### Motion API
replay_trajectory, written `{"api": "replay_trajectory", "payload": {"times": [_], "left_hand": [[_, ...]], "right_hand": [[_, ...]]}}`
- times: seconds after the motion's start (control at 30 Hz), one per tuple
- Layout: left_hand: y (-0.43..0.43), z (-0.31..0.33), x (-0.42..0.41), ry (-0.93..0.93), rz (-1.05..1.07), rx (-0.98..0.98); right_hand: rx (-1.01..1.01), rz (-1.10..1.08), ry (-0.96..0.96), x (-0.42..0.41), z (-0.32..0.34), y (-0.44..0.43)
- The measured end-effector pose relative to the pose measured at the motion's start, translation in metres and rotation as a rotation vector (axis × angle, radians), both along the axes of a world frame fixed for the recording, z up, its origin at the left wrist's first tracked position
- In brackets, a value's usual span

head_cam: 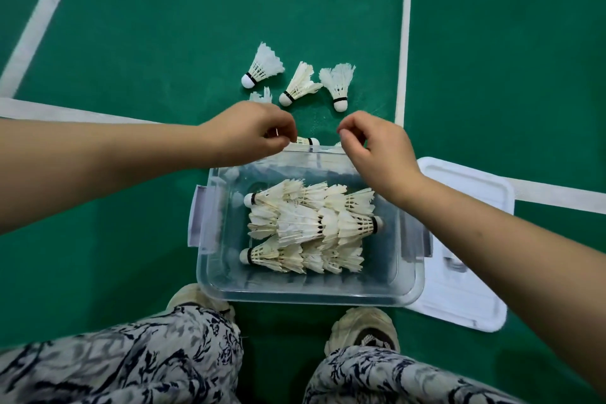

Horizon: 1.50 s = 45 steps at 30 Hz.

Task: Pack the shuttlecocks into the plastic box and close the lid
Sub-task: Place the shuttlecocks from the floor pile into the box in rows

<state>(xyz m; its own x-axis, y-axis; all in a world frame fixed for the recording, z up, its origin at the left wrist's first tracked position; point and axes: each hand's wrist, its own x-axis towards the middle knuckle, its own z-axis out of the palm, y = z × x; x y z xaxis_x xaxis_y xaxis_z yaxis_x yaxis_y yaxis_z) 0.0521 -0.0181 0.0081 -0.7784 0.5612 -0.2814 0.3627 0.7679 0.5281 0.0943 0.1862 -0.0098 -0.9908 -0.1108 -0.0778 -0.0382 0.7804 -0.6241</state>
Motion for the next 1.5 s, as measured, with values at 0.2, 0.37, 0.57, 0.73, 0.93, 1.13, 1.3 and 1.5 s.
{"api": "replay_trajectory", "payload": {"times": [0.2,0.37,0.57,0.73,0.93,1.13,1.3,1.5], "left_hand": [[0.0,-0.014,0.012,-0.033,0.017,-0.004],[-0.004,-0.013,0.024,-0.095,0.074,0.049],[-0.009,-0.023,0.009,-0.049,0.158,0.006],[-0.024,-0.038,-0.032,-0.019,0.25,-0.219],[-0.024,-0.067,-0.043,-0.182,0.108,-0.349],[-0.019,-0.082,-0.05,-0.143,0.065,-0.379],[-0.018,-0.093,-0.045,-0.178,-0.047,-0.398],[-0.02,-0.096,-0.047,-0.194,-0.025,-0.346]], "right_hand": [[0.038,0.029,-0.043,0.01,-0.003,-0.003],[0.115,0.05,-0.079,0.025,-0.004,-0.008],[0.076,0.112,-0.142,0.021,0.006,-0.002],[0.086,0.134,-0.115,-0.003,0.014,0.002],[0.017,0.136,-0.128,-0.006,0.0,-0.006],[-0.007,0.126,-0.134,-0.006,-0.006,-0.007],[-0.011,0.123,-0.14,-0.005,-0.007,-0.006],[-0.013,0.128,-0.145,-0.004,-0.008,-0.006]]}}
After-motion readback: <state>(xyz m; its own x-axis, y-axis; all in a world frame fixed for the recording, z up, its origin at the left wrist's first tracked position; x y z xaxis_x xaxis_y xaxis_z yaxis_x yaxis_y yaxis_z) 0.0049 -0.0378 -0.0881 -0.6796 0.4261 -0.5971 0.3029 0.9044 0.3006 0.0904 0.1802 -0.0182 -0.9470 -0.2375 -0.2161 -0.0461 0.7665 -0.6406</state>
